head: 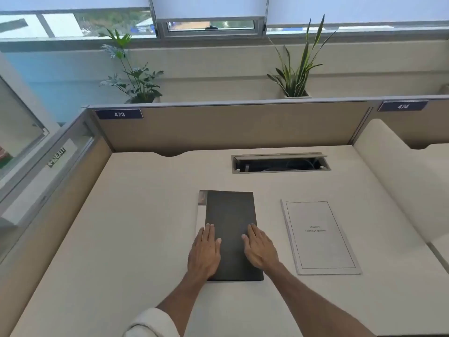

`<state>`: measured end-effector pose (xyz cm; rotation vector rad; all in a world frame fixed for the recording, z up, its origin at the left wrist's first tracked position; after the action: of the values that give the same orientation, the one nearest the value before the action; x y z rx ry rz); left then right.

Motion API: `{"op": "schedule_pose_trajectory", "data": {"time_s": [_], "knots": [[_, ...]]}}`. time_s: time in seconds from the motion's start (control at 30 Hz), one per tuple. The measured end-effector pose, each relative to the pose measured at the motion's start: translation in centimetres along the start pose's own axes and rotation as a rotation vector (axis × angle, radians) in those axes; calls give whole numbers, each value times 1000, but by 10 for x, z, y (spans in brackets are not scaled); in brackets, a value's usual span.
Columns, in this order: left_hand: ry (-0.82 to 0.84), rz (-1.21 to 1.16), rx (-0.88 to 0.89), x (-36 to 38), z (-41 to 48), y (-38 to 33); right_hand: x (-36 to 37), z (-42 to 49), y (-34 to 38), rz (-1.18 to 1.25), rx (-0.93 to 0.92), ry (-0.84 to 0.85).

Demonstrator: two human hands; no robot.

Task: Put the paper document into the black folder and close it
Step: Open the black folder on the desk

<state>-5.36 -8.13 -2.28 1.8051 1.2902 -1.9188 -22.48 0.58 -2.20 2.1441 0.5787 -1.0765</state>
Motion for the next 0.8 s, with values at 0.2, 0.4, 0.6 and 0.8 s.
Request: {"op": "schedule_pose_trajectory", "data": {"time_s": [0.2,0.4,0.6,0.8], "knots": [[-38,-16,-135,4,-13,28,2,2,-24,19,106,-71],[40,-22,-121,10,-13,28,-4,7,-29,82,204,-167],[85,-31,-107,8,-12,31,0,22,-40,200,342,-50],[163,-23,-127,11,-12,30,14,53,-65,448,499,73]]}}
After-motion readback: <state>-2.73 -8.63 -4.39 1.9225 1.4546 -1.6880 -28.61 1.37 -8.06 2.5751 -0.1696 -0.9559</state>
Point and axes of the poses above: each hand's wrist, its own z-axis towards the middle knuckle, its own x-axis out of the palm, y = z × x, the point moved 10 cm from there along z, towards the middle knuckle, and after that the axes turned 13 degrees about x, right-handed, at the moved point
